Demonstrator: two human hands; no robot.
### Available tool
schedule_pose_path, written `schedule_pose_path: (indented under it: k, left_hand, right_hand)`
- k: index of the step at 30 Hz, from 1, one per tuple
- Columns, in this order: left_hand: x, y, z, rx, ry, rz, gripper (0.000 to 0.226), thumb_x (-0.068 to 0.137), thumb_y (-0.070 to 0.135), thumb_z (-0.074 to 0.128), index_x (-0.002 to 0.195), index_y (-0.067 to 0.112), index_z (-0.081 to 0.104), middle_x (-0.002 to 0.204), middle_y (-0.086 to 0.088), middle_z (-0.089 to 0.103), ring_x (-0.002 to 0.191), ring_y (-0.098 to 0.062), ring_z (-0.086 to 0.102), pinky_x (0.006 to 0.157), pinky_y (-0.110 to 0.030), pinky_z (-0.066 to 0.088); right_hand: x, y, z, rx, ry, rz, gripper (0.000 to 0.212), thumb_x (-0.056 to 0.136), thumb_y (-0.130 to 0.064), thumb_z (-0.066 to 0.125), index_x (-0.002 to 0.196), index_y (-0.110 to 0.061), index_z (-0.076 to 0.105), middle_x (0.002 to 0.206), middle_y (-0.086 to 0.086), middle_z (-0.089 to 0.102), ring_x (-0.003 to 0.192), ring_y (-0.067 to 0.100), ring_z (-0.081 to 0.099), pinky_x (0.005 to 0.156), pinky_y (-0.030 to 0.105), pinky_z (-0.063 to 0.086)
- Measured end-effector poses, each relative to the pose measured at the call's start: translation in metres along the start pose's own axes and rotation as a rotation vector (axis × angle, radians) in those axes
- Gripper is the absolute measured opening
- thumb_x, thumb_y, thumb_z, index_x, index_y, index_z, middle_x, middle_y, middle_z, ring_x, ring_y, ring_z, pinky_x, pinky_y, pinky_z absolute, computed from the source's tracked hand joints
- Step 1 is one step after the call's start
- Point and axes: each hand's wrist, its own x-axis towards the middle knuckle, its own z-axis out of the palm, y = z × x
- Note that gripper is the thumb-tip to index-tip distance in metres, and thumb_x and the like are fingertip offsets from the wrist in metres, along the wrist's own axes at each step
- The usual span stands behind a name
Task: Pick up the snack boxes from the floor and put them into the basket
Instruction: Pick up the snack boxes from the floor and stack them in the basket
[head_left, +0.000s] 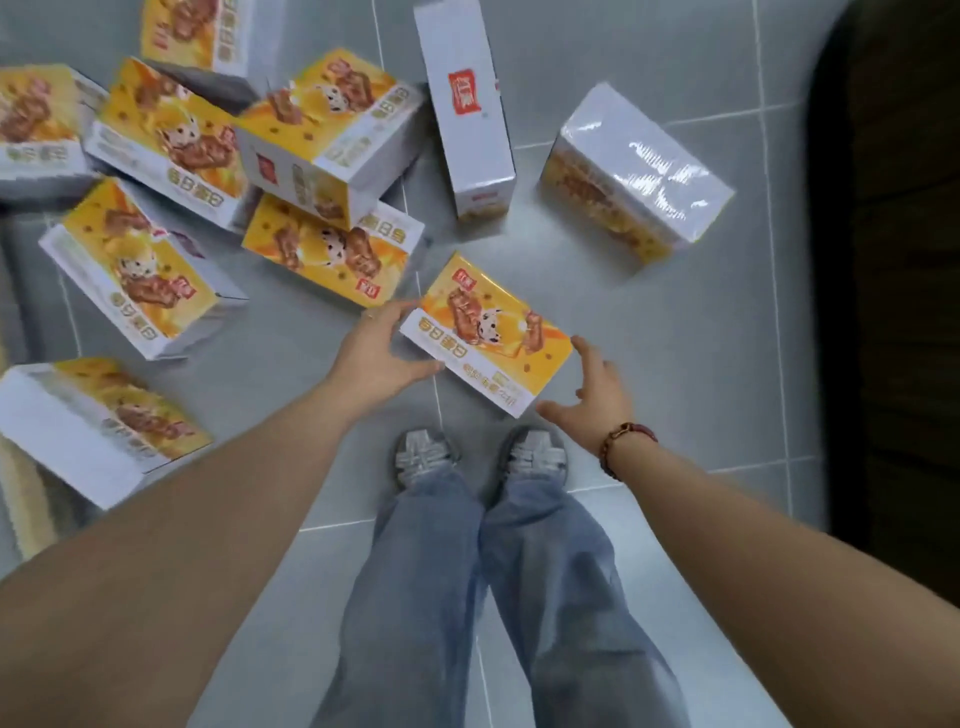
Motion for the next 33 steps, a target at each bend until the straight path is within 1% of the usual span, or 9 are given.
schedule_pose_path:
  k: [3,6,10,13,15,19,24,27,33]
  left_hand:
    - [0.054,-0.021,0.025,0.074,-0.044,0.060,0.084,0.064,0.022,0.085,0.137,0.018,0.043,0.132,-0.015,0.044,0.124,-0.027,0.043,0.102,-0.030,0.035]
    - [0.104,-0.034,0.046,0.188,-0.049,0.133,0.087,0.065,0.026,0.084,0.140,0.025,0.039,0.139,-0.012,0.042,0.129,-0.026,0.038,0.097,-0.022,0.028]
    - [0.148,-0.046,0.068,0.256,-0.132,0.162,0.096,0.065,0.029,0.084,0.145,0.029,0.031,0.146,-0.010,0.034,0.137,-0.023,0.026,0.107,-0.026,0.022]
    - [0.166,-0.048,0.080,0.237,-0.144,0.157,0.096,0.067,0.026,0.083,0.145,0.034,0.027,0.144,-0.008,0.032,0.132,-0.020,0.030,0.097,-0.016,0.021]
    - [0.174,-0.047,0.084,0.213,-0.128,0.147,0.097,0.068,0.026,0.082,0.145,0.037,0.024,0.140,-0.008,0.034,0.126,-0.020,0.036,0.094,-0.018,0.023]
    - [0.173,-0.043,0.083,0.232,-0.113,0.130,0.095,0.066,0.026,0.084,0.142,0.038,0.028,0.133,-0.010,0.038,0.113,-0.019,0.042,0.091,-0.022,0.029]
    - [0.154,-0.029,0.070,0.139,-0.044,0.096,0.094,0.062,0.022,0.086,0.139,0.035,0.033,0.132,-0.011,0.040,0.111,-0.019,0.044,0.090,-0.022,0.033]
    - [0.131,-0.016,0.045,0.069,-0.005,0.087,0.091,0.064,0.023,0.085,0.138,0.036,0.034,0.133,-0.010,0.039,0.103,-0.011,0.040,0.088,-0.016,0.030]
    - [0.065,0.028,-0.038,0.067,0.110,0.105,0.090,0.064,0.032,0.084,0.139,0.033,0.034,0.133,-0.011,0.042,0.118,-0.022,0.043,0.087,-0.021,0.029]
  right_hand:
    - [0.049,0.015,0.025,0.009,0.004,0.047,0.093,0.075,-0.026,0.077,0.146,-0.029,0.018,0.134,0.015,0.037,0.109,0.032,0.054,0.095,0.036,0.043]
    - [0.092,0.027,0.045,0.041,0.017,0.085,0.104,0.071,-0.029,0.081,0.148,-0.032,0.011,0.137,0.017,0.036,0.120,0.033,0.047,0.099,0.036,0.039]
    - [0.131,0.041,0.064,0.050,0.007,0.118,0.113,0.067,-0.034,0.083,0.148,-0.036,0.005,0.137,0.014,0.044,0.122,0.034,0.047,0.097,0.038,0.041]
    - [0.147,0.049,0.070,0.073,0.023,0.126,0.111,0.068,-0.033,0.082,0.149,-0.033,0.006,0.141,0.010,0.044,0.125,0.032,0.046,0.099,0.036,0.040]
    - [0.153,0.051,0.072,0.103,0.023,0.141,0.108,0.067,-0.033,0.083,0.148,-0.032,0.010,0.140,0.009,0.044,0.125,0.030,0.047,0.100,0.037,0.041]
    - [0.153,0.046,0.069,0.113,0.011,0.159,0.103,0.062,-0.026,0.087,0.143,-0.030,0.022,0.135,0.006,0.048,0.121,0.027,0.049,0.100,0.039,0.044]
    - [0.137,0.023,0.045,0.053,0.059,0.132,0.091,0.062,-0.027,0.086,0.135,-0.028,0.033,0.125,0.002,0.053,0.113,0.024,0.053,0.095,0.039,0.047]
    - [0.119,0.000,0.017,-0.033,0.094,0.082,0.086,0.064,-0.032,0.085,0.134,-0.031,0.035,0.123,0.003,0.054,0.112,0.025,0.052,0.089,0.033,0.045]
    - [0.052,-0.086,-0.049,-0.213,0.089,-0.074,0.088,0.062,-0.033,0.085,0.134,-0.031,0.035,0.123,0.003,0.055,0.111,0.027,0.053,0.091,0.043,0.050]
